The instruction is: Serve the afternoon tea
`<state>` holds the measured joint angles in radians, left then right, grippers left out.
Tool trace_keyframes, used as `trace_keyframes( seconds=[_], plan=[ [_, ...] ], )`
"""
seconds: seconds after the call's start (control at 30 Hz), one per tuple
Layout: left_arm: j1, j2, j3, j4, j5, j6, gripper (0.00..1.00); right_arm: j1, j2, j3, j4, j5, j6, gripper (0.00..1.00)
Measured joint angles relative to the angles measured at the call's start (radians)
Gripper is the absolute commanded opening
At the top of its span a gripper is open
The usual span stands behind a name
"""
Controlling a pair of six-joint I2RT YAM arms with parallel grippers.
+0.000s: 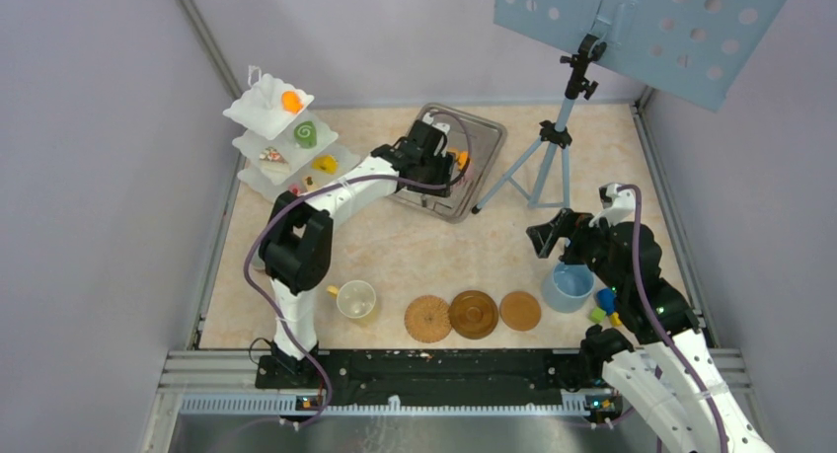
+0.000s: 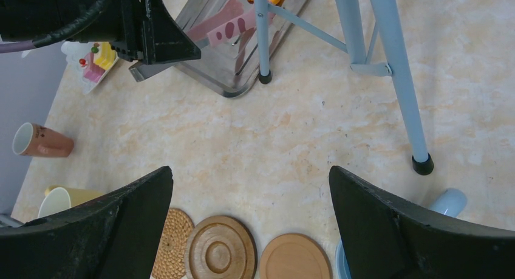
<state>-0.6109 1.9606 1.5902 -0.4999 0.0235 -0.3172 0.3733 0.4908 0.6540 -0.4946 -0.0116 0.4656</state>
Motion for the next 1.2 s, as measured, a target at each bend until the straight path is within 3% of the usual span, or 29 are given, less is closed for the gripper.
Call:
trace_keyframes(
  seconds=[0.87, 1.2],
  plan=[
    [-0.021, 0.172, 0.186, 0.011, -0.052, 0.028, 0.52, 0.0, 0.0, 0.0, 0.0, 0.002, 0.0, 0.98],
    [-0.062, 0.196, 0.23, -0.022, -0.148, 0.073, 0.35, 0.0, 0.0, 0.0, 0.0, 0.002, 0.0, 0.98]
  ],
)
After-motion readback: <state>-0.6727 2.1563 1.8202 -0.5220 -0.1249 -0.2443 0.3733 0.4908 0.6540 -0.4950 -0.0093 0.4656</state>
